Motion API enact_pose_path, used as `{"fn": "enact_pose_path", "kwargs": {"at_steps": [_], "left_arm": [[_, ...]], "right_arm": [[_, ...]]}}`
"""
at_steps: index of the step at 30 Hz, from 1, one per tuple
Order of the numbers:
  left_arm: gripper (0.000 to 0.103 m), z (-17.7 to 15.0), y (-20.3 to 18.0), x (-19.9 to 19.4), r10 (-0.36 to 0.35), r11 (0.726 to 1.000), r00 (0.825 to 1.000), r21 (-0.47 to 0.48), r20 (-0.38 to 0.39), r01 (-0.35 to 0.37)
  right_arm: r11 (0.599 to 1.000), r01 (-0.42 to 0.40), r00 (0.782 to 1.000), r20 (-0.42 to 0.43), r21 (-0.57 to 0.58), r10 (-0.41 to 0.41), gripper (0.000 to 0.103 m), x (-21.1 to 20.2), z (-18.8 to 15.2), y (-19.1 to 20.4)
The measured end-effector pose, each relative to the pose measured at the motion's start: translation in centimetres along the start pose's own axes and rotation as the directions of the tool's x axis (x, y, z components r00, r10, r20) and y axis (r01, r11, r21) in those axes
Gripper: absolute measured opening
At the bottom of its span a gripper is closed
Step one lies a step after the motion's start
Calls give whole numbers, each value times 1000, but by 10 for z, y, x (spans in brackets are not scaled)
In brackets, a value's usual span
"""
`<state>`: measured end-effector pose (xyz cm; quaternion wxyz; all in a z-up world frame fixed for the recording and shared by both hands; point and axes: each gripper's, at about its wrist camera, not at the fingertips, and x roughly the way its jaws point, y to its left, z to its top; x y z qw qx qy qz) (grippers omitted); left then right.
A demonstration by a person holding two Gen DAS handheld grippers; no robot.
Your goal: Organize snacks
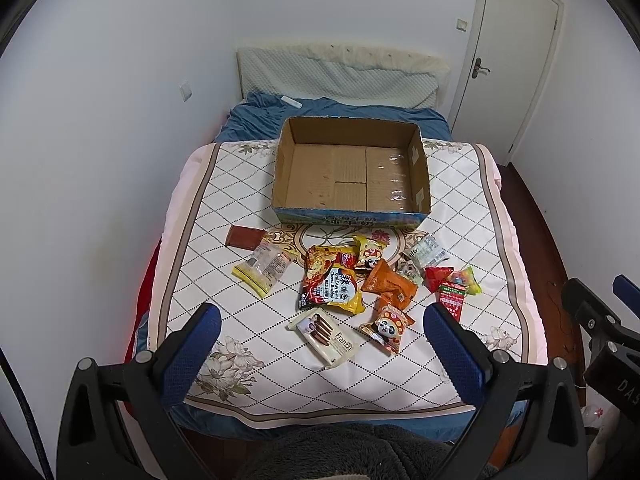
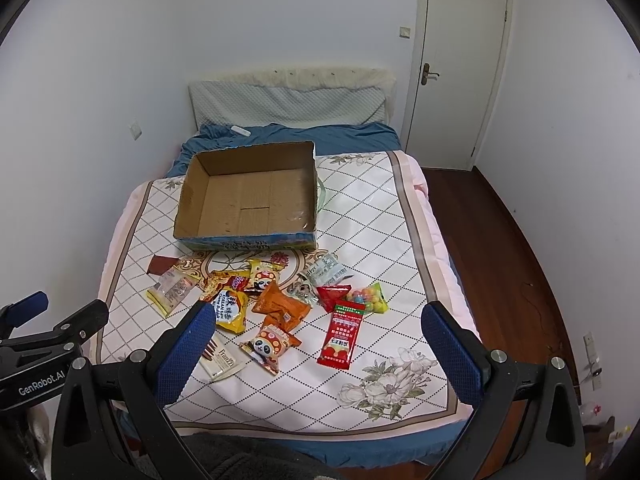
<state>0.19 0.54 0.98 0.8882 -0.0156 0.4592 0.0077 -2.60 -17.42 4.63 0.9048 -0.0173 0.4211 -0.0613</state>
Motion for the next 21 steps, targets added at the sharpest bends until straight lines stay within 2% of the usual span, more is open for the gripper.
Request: {"fn": "enact_pose_path", "kwargs": {"at_steps": [21], "left_arm": [[103, 1, 0, -5, 5, 1000, 1000, 7, 8, -5]], "right_arm": [[1000, -7, 1000, -1, 3, 7, 103, -2, 3, 1]]}}
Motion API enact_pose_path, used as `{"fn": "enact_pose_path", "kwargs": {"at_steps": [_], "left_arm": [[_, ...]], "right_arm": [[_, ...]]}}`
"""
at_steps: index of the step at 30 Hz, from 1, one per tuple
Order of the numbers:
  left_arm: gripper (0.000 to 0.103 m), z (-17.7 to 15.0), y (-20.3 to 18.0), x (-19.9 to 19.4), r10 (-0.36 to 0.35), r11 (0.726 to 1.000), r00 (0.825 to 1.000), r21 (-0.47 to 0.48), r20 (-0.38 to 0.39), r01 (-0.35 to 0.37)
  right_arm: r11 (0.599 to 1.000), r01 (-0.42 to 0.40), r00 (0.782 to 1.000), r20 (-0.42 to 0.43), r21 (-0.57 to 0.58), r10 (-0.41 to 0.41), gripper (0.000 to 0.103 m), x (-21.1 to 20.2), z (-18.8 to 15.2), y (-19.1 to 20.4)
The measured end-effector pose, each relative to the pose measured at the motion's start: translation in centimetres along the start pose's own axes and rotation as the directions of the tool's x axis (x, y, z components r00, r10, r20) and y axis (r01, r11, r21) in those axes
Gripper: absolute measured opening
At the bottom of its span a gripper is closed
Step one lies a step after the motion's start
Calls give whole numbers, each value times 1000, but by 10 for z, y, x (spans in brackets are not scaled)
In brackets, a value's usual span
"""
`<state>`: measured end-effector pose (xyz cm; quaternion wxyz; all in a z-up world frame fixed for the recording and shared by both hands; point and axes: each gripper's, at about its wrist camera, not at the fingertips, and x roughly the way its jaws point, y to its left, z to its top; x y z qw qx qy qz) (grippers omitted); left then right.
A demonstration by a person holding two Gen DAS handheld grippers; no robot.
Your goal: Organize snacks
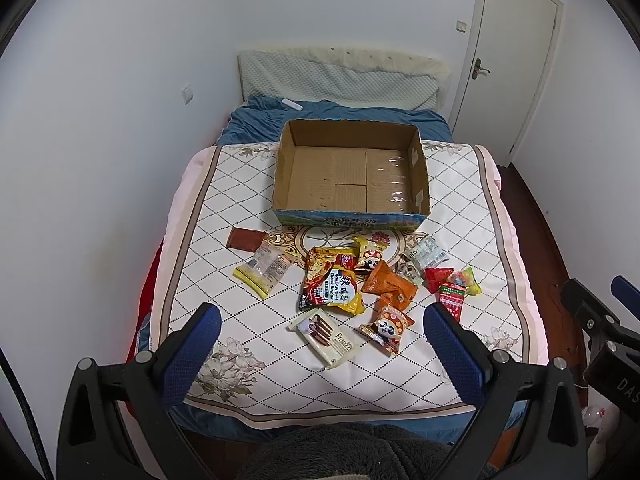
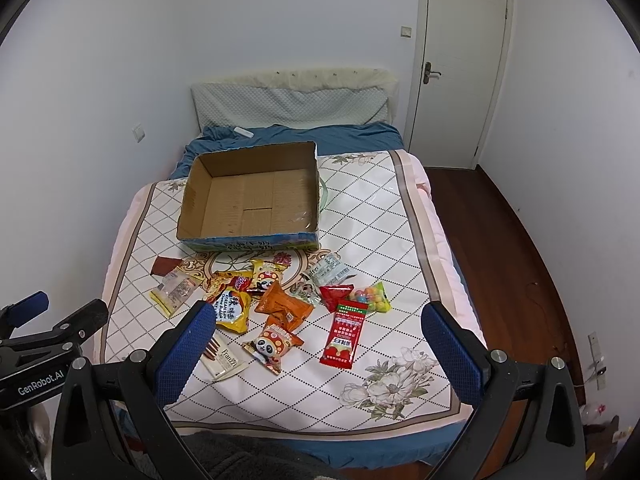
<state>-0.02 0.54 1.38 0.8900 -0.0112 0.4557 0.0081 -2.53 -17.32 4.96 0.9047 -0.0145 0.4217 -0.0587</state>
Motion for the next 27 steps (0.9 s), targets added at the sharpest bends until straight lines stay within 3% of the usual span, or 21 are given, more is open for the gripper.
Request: {"fn": "enact_pose_path", "kwargs": {"at_steps": [21, 27], "left_arm": [[103, -2, -10, 1, -3, 1000, 1000, 10, -4, 3], [103, 0, -10, 14, -2, 1000, 1000, 6, -14, 2]], "right_arm": [[1000, -8, 1000, -5, 5, 8, 103, 1, 0, -1], [999, -30, 999, -42, 32, 31, 103, 15, -2, -7]]}}
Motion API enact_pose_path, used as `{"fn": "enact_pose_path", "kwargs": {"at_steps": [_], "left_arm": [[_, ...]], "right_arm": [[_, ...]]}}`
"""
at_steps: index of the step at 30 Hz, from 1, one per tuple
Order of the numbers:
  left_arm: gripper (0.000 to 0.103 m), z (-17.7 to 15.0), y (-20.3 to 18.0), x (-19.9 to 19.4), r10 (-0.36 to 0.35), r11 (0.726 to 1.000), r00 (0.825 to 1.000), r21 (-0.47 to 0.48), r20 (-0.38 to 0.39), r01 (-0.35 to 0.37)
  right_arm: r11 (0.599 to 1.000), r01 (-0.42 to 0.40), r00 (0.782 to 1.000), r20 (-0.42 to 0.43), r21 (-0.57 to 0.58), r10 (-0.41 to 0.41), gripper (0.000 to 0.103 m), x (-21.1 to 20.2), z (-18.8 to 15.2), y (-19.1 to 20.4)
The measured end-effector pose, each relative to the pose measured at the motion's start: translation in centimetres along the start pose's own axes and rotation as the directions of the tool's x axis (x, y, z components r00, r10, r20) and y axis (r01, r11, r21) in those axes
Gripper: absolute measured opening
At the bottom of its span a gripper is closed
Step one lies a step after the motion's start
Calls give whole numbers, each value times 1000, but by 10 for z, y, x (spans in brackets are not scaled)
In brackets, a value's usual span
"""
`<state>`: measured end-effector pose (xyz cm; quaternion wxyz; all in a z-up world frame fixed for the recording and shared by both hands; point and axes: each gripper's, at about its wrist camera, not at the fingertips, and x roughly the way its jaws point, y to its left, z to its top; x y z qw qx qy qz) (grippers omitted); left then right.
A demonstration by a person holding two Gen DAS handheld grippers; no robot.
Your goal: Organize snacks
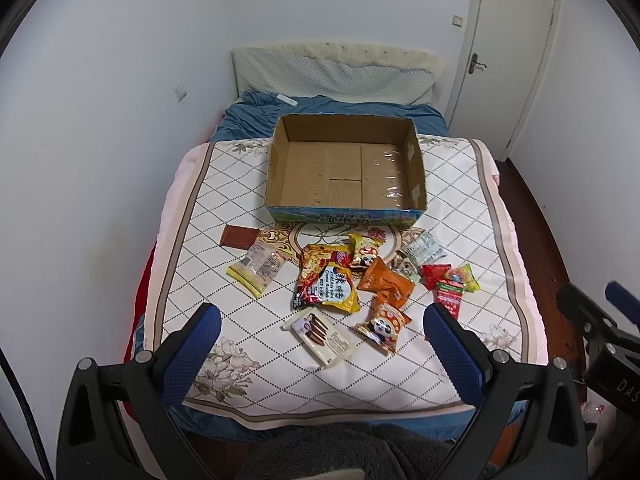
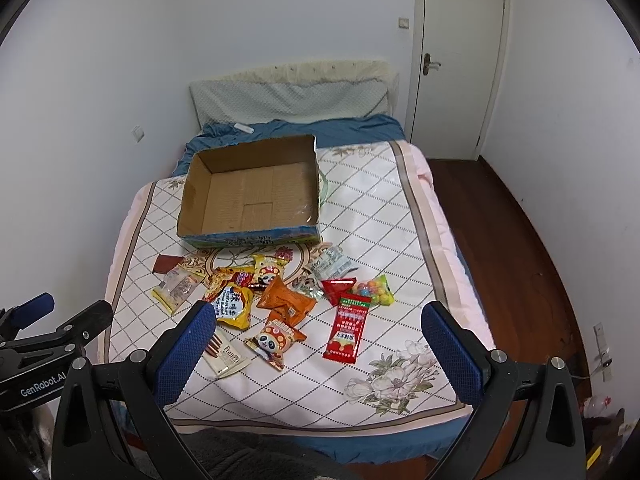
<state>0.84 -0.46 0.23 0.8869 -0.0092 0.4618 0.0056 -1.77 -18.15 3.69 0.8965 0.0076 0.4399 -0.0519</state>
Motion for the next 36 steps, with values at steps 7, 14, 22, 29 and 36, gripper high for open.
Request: {"fn": "enact_pose_path", "kwargs": {"at_steps": [7, 14, 22, 29, 36], "left_arm": [[103, 16, 13, 78, 57, 998, 994, -21, -90, -59], [103, 21, 12, 187, 50, 998, 952, -15, -301, -57], [103, 27, -17, 306, 30, 999, 883, 28, -469, -19], [103, 22, -16, 386, 98, 995, 811, 68, -577, -72], [103, 13, -22, 426, 81, 996, 762, 73, -642, -44]], "right_arm": [[997, -48, 988, -145, 61, 57, 103, 84, 5, -8], [996, -56, 941, -329, 63, 73, 103, 199, 7, -5], [978, 50, 858, -509, 202, 61, 103, 316, -21, -46], [937, 121, 781, -614, 328, 113, 103, 374, -52, -85], [917, 151, 735, -662, 369, 145, 103, 409, -74, -98]]}}
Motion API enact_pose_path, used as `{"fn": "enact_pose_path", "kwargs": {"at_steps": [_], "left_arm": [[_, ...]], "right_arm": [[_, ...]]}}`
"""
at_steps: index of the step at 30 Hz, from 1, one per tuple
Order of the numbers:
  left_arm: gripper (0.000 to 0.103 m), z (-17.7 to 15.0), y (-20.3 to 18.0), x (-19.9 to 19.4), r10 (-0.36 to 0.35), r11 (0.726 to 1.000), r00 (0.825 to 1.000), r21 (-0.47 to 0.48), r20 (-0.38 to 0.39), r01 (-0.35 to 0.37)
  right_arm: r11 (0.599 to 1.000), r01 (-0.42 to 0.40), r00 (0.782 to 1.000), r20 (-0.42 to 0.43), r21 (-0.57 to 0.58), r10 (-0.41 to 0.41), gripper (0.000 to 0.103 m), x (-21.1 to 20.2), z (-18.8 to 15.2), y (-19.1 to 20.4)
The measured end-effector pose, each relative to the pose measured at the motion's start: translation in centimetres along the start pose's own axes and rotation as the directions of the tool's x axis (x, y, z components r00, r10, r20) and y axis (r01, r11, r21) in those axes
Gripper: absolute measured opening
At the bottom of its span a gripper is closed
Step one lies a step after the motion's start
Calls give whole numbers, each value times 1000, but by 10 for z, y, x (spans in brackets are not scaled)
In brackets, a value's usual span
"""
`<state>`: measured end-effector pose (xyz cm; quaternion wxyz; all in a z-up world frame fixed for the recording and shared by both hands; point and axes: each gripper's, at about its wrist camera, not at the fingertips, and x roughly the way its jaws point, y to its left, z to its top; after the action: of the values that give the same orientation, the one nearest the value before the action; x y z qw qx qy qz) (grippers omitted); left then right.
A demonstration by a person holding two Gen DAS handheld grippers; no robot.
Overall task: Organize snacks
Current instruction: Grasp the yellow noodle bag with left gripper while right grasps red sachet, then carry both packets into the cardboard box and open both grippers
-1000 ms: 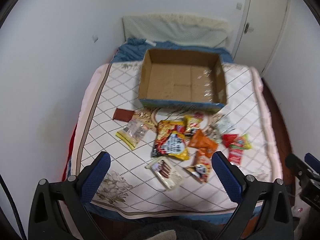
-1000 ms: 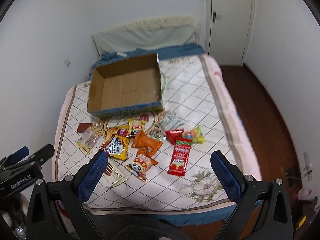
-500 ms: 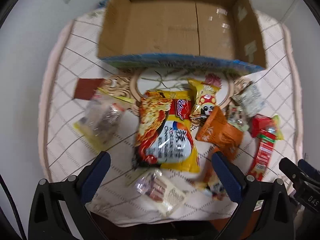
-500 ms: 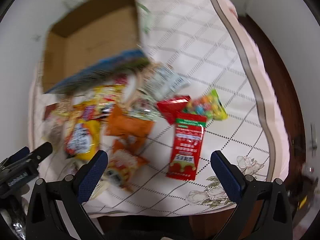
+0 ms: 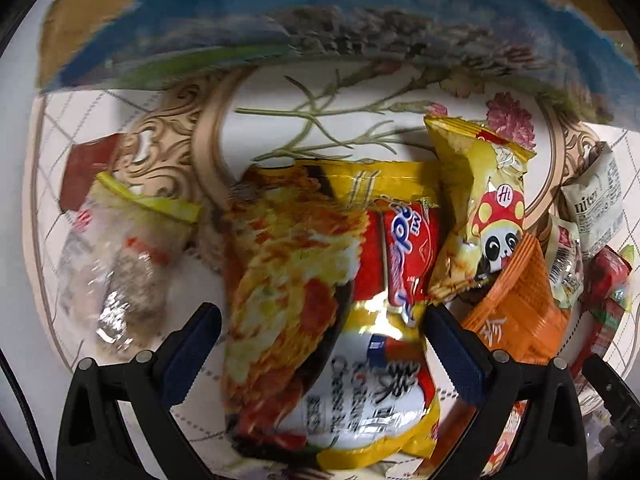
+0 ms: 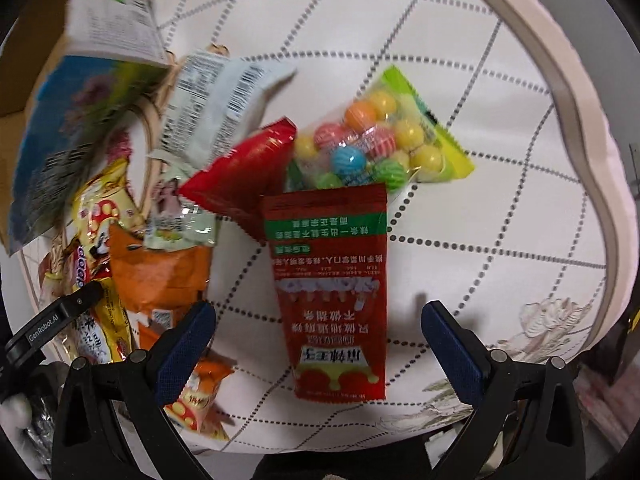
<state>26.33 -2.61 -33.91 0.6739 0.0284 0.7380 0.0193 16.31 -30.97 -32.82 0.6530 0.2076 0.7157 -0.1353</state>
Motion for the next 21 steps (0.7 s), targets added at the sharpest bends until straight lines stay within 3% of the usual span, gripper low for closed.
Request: {"fn": "enact_pose_path", "kwargs": {"at_steps": [7, 10, 12, 14, 16, 19, 21], "left_arm": [[102, 5, -2, 18, -41, 999, 999, -20, -5, 41], [90, 2, 7, 17, -65, 998, 997, -24, 29, 66], [89, -4, 9, 7, -69, 997, 997, -21, 46, 70], [86, -13, 10, -3, -64, 998, 996, -15, 60, 65], [86, -26, 10, -10, -55, 998, 996, -11, 76, 56], [86, -53, 10, -18, -31, 1000, 994, 5, 109, 31], [86, -69, 8, -22, -28, 1000, 993, 17, 118, 26]], "right_arm": [[1000, 23, 1000, -14, -4, -23, 103, 24, 4, -4], [1000, 27, 999, -20, -4, -27, 103, 25, -2, -7], [999, 32, 999, -19, -3, -32, 102, 27, -8, -11], [999, 53, 999, -11, -3, -53, 97, 26, -27, -9], [997, 77, 997, 3, -9, -77, 76, 29, -39, -7], [997, 74, 997, 34, -13, -74, 56, 29, -54, -12], [998, 64, 996, 56, -23, -63, 52, 26, -65, -14]]}}
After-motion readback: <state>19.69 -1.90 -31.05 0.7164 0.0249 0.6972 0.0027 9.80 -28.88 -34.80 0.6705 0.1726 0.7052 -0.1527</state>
